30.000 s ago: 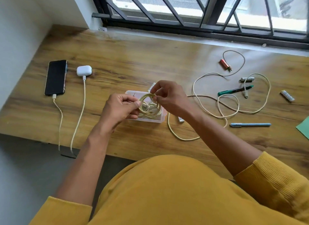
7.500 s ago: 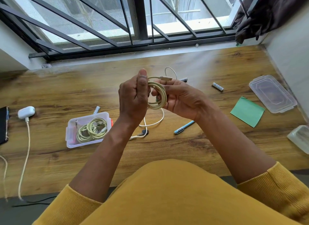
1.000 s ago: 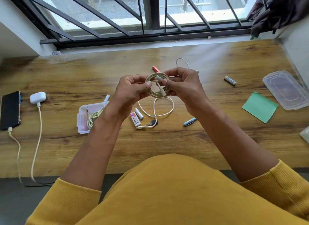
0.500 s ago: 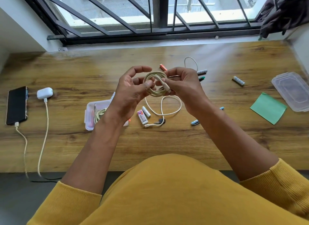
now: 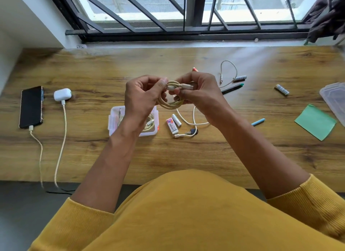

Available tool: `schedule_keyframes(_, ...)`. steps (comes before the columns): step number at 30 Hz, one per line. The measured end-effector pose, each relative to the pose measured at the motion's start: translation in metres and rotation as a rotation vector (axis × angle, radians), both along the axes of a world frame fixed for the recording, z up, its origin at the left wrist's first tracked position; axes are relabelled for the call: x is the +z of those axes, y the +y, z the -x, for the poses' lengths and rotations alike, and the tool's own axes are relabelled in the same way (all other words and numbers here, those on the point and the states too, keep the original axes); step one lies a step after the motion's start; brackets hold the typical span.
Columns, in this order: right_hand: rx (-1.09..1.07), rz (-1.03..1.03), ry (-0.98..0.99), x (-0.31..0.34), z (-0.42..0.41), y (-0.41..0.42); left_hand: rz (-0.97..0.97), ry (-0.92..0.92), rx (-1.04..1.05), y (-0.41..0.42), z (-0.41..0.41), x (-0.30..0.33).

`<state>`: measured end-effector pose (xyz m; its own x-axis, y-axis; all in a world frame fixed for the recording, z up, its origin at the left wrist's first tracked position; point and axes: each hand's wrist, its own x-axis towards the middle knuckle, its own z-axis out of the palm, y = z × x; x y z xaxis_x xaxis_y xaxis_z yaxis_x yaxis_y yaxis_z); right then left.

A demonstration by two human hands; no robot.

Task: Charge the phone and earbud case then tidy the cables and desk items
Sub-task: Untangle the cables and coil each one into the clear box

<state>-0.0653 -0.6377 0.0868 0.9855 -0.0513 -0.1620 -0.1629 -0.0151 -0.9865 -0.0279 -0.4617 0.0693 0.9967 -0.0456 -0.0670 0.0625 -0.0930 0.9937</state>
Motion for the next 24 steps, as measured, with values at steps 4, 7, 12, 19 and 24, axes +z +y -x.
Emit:
schedule_keyframes(4,0.017,-0.015,-0.003,-0.002,-0.004,0.014,0.061,0.030,-0.004,0.014,-0.002,-0.002)
schedule_keyframes(7,0.044,-0.032,0.013,-0.003,-0.009,0.024,0.061,0.033,0.015,0.026,-0.003,-0.003)
schedule_keyframes(12,0.068,-0.005,0.058,-0.009,-0.015,0.043,0.029,0.065,0.059,0.049,-0.003,-0.007)
schedule_keyframes(19,0.066,-0.075,0.161,-0.021,-0.020,0.069,-0.005,0.187,0.060,0.086,-0.001,-0.016)
schedule_keyframes(24,0.039,-0.026,0.160,-0.032,-0.023,0.093,-0.085,0.215,0.060,0.113,0.001,-0.032)
